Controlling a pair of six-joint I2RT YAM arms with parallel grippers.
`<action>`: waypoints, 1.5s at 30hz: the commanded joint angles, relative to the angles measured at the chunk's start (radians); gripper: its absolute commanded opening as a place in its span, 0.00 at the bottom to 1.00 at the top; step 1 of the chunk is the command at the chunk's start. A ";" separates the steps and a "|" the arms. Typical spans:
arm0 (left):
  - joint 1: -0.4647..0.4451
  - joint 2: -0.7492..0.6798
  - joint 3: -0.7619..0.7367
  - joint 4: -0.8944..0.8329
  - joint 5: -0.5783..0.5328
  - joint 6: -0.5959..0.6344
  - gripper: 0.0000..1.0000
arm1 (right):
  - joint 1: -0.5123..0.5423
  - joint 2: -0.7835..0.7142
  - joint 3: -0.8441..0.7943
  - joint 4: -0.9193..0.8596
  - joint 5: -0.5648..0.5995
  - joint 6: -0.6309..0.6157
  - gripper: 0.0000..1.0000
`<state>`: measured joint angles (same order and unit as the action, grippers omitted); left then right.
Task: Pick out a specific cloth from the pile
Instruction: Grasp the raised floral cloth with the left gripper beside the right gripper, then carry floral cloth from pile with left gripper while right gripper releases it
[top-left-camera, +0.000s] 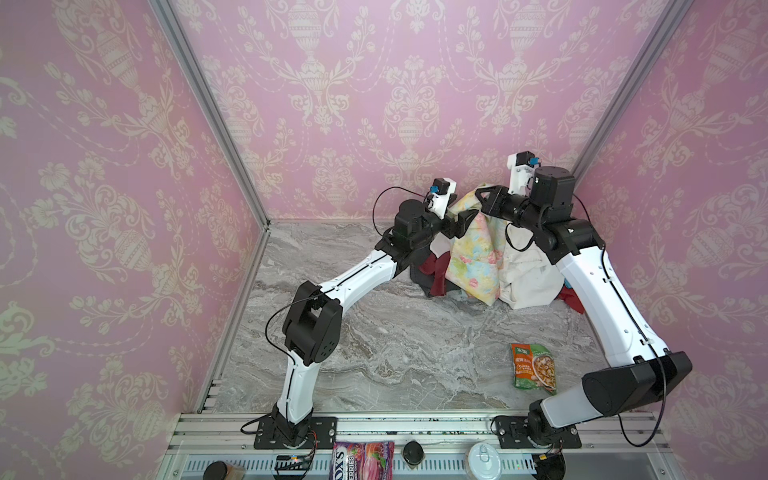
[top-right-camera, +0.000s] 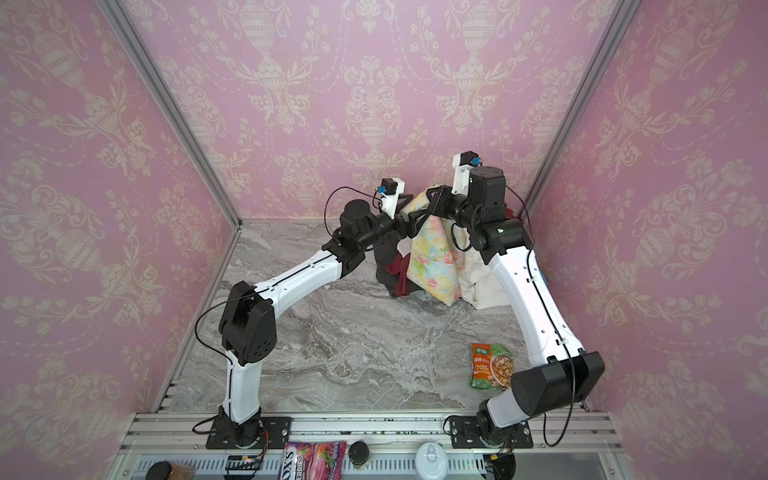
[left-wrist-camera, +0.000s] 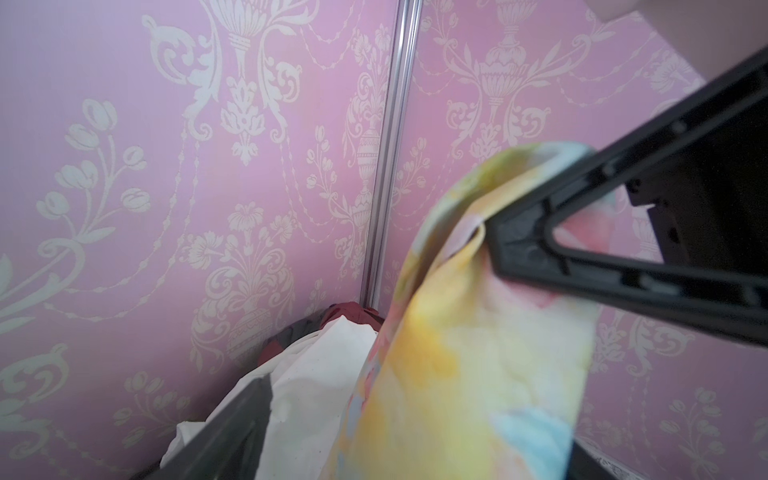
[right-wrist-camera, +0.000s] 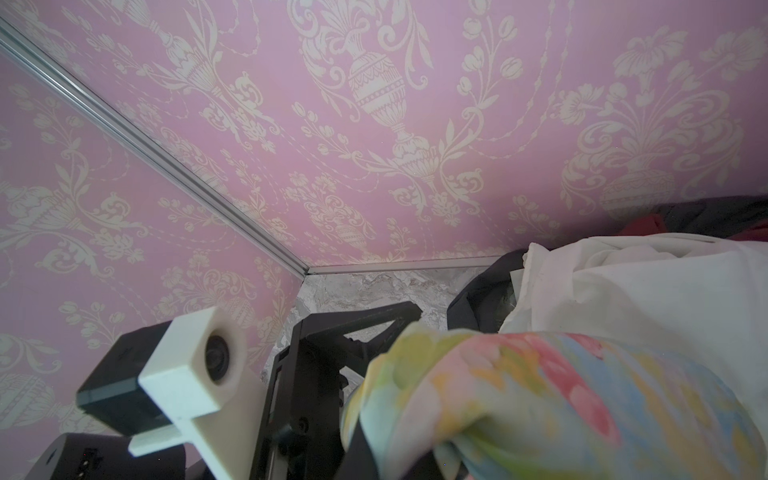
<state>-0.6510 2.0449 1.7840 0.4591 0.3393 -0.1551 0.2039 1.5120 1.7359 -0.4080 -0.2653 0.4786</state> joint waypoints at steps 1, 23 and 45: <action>0.006 -0.017 0.031 -0.009 0.053 0.045 0.72 | 0.003 -0.033 -0.011 0.043 -0.022 0.026 0.00; 0.011 -0.211 -0.113 -0.071 0.012 -0.044 0.00 | 0.003 -0.121 -0.199 0.066 0.048 -0.046 0.46; 0.105 -0.519 -0.006 -0.537 -0.203 -0.042 0.00 | 0.003 -0.401 -0.536 0.051 0.199 -0.277 0.99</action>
<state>-0.5751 1.5852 1.7275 0.0021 0.2001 -0.2214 0.2111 1.1389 1.2343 -0.3565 -0.0925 0.2573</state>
